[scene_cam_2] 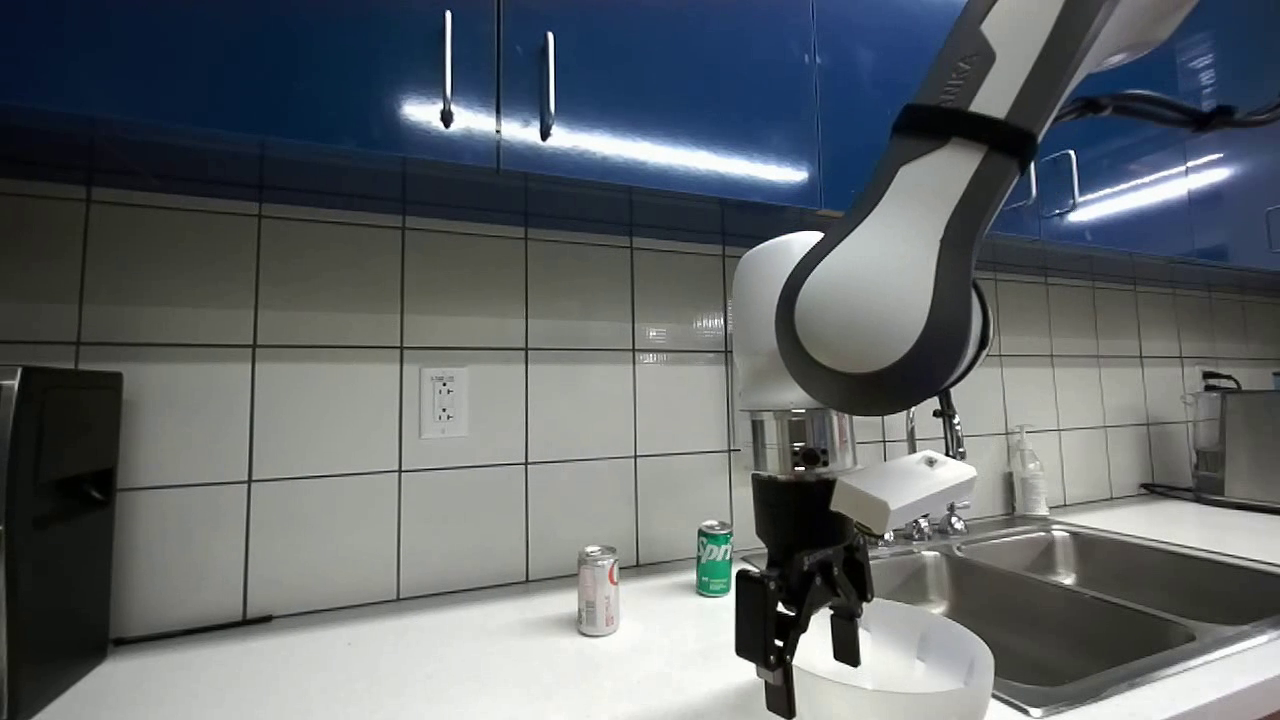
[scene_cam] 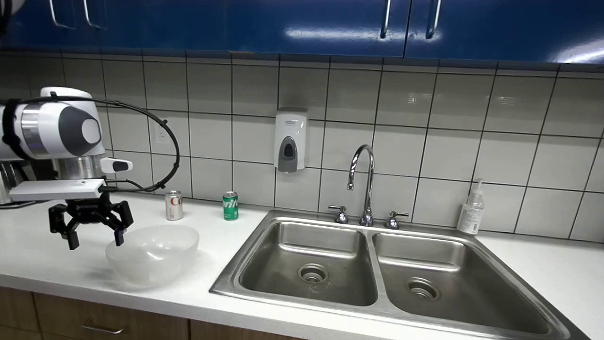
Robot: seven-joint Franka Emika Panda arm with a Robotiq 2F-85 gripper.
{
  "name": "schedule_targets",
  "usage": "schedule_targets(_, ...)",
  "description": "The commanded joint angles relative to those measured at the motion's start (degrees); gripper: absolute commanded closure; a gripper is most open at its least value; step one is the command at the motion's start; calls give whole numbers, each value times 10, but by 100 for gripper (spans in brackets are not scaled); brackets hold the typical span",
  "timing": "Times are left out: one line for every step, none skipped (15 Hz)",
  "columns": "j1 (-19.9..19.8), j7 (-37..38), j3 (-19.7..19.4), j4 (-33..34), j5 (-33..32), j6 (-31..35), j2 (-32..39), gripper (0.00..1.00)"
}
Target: Put the plastic bowl inside the left sink
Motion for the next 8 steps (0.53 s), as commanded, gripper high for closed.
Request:
schedule_targets(-10, 31, -4, 51, -38, 2, 57, 0)
schedule_targets(-9, 37, -7, 60, -45, 3, 71, 0)
schedule_targets(-7, 43, -11, 69, -52, 1, 85, 0)
schedule_targets(-5, 44, -15, 77, -54, -1, 96, 0)
schedule_targets(-3, 44, -18, 84, -55, -3, 105, 0)
schedule_targets(-3, 42, -21, 90, -49, -3, 112, 0)
schedule_targets(-3, 35, -23, 95, -43, 1, 117, 25)
schedule_targets(-2, 37, -26, 99, -45, -3, 119, 28)
